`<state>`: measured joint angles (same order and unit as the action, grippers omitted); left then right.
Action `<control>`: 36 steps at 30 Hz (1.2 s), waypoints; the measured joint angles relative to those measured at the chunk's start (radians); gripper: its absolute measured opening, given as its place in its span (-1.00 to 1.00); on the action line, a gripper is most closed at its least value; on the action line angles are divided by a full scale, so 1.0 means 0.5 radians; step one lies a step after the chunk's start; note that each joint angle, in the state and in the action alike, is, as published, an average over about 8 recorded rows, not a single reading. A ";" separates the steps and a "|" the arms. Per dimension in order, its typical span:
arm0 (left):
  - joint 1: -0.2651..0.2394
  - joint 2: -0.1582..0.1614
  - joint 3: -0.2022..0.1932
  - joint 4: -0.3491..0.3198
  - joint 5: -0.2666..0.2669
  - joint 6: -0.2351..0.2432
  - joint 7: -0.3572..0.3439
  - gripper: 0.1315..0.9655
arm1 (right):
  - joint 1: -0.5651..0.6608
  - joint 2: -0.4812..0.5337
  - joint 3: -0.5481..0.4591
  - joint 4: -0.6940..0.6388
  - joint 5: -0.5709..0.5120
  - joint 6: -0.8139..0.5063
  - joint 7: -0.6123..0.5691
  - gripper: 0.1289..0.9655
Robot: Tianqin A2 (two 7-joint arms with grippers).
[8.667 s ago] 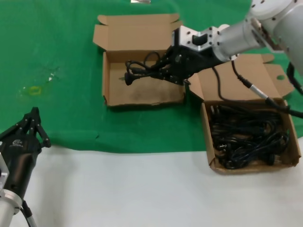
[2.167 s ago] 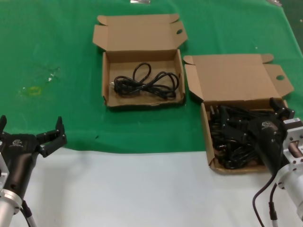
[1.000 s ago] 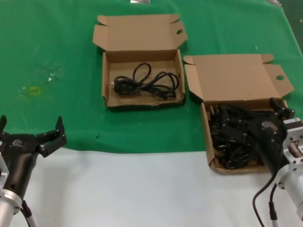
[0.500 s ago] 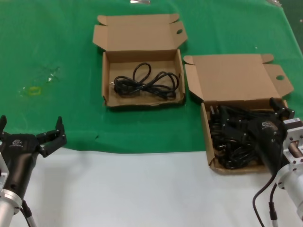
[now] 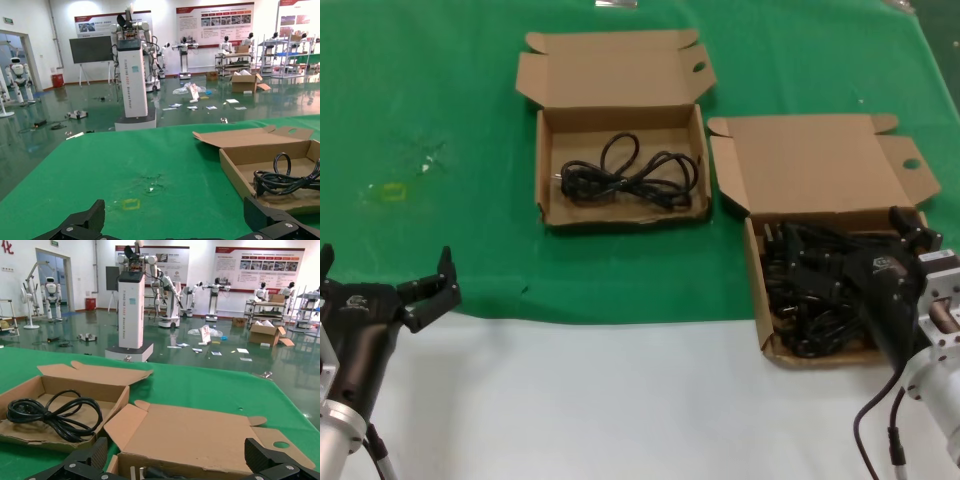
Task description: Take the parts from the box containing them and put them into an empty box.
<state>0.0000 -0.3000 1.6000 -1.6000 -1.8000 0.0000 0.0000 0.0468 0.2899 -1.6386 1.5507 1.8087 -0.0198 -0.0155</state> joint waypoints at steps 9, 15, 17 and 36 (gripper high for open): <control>0.000 0.000 0.000 0.000 0.000 0.000 0.000 1.00 | 0.000 0.000 0.000 0.000 0.000 0.000 0.000 1.00; 0.000 0.000 0.000 0.000 0.000 0.000 0.000 1.00 | 0.000 0.000 0.000 0.000 0.000 0.000 0.000 1.00; 0.000 0.000 0.000 0.000 0.000 0.000 0.000 1.00 | 0.000 0.000 0.000 0.000 0.000 0.000 0.000 1.00; 0.000 0.000 0.000 0.000 0.000 0.000 0.000 1.00 | 0.000 0.000 0.000 0.000 0.000 0.000 0.000 1.00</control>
<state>0.0000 -0.3000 1.6000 -1.6000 -1.8000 0.0000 0.0000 0.0468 0.2899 -1.6386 1.5507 1.8087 -0.0198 -0.0155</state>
